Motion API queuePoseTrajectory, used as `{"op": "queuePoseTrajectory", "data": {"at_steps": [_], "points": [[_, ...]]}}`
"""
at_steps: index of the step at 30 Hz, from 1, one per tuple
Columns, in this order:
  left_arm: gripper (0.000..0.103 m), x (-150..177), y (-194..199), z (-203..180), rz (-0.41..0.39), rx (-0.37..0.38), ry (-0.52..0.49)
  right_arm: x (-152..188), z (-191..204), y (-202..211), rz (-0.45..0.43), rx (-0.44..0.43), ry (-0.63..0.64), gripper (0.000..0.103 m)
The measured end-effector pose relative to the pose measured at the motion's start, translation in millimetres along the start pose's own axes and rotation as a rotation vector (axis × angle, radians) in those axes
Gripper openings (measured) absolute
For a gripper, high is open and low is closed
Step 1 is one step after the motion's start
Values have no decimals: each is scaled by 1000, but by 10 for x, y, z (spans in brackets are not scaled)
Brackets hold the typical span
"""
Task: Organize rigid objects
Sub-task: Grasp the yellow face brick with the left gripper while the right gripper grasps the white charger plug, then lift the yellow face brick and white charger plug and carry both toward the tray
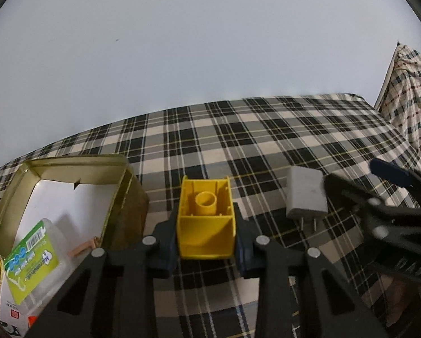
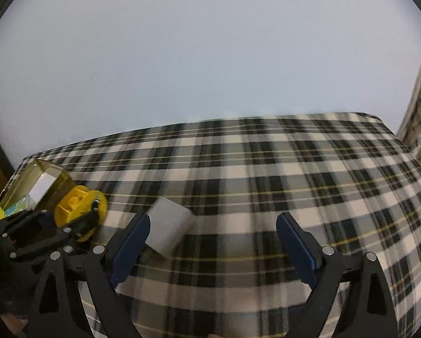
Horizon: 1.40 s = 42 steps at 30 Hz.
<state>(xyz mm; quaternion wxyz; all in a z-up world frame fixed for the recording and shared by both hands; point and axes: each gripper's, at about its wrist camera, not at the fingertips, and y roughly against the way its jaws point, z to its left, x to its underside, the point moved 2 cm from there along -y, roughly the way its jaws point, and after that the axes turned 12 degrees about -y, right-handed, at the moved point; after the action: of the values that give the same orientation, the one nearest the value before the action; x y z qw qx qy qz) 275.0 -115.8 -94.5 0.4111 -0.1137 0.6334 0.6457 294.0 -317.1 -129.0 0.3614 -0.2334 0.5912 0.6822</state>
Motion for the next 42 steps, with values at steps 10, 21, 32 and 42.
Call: {"op": "queuePoseTrajectory", "data": {"at_steps": [10,21,32,42], "points": [[31,44,-53,214,25,-17,42,-7,237,-256,64,52,67,89],[31,71,17,234,15,27,75,116,350,-393,150,73,121,58],[31,132,150,178,-18,56,75,215,302,-175,124,28,118,58],[31,204,308,79,-44,63,67,302,364,55,67,21,147,58]]}}
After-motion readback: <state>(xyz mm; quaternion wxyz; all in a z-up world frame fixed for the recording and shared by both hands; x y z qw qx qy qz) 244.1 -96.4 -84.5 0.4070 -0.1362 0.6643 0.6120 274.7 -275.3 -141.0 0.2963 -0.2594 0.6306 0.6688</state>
